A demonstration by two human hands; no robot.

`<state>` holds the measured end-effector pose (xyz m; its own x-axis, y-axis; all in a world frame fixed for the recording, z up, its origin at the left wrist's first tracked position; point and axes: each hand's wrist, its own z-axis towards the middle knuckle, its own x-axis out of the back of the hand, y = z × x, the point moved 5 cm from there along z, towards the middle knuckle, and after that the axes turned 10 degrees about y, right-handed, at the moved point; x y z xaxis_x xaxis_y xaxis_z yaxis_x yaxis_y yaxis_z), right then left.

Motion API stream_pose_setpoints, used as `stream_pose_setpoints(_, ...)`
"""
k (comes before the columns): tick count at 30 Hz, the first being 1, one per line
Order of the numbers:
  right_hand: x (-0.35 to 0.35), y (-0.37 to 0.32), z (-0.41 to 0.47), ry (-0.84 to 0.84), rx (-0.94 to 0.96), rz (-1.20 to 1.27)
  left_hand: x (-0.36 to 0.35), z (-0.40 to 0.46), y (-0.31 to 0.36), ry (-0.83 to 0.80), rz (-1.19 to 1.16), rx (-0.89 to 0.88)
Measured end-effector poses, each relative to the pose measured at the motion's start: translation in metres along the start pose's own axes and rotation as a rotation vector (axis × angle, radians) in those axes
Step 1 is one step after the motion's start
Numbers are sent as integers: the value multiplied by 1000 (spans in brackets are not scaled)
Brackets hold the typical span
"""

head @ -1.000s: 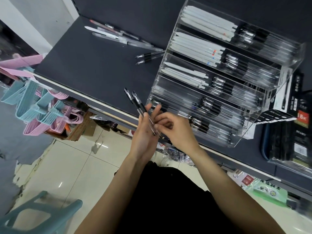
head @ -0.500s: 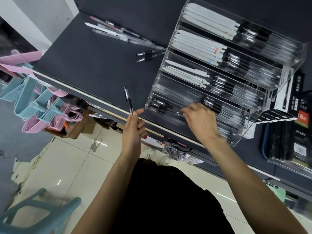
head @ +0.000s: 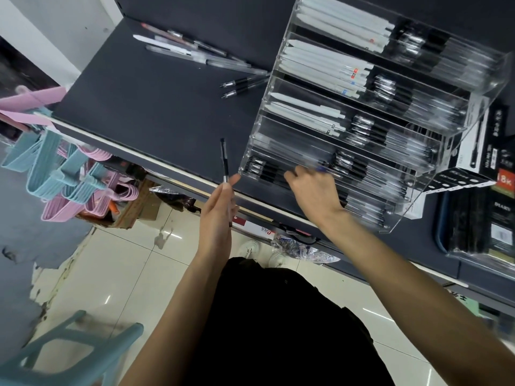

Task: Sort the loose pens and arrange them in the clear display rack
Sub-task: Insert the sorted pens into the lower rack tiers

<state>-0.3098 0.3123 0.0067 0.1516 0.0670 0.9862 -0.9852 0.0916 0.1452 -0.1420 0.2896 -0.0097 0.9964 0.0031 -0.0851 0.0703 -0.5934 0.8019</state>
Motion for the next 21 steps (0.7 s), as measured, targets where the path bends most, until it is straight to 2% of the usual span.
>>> stream_pose_setpoints(3, 1, 5, -7, 9, -96, 124, -4, -3, 2, 0, -31, 5)
stream_pose_setpoints(6, 24, 4, -22, 140, -294, 630, -17, -8, 1, -124, -17, -37)
stream_pose_setpoints(8, 32, -7, -36, 161, -382, 904, -30, -16, 1, -218, 33, -91)
stream_pose_setpoints(13, 31, -5, -66, 207, -561, 1110, -63, -43, 3, -321, 198, -234)
stream_pose_setpoints(15, 36, 4, -74, 221, -601, 1207, -75, -52, 4, -388, 192, -237)
stream_pose_setpoints(17, 40, 22, -82, 259, -612, 1180, -86, -57, 6, -474, 255, -278)
stream_pose_setpoints(18, 40, 36, -88, 295, -610, 1084, -92, -57, 5, -507, 338, -338)
stream_pose_setpoints(21, 37, 89, -111, 372, -588, 626, -99, -36, -2, -439, 741, -705)
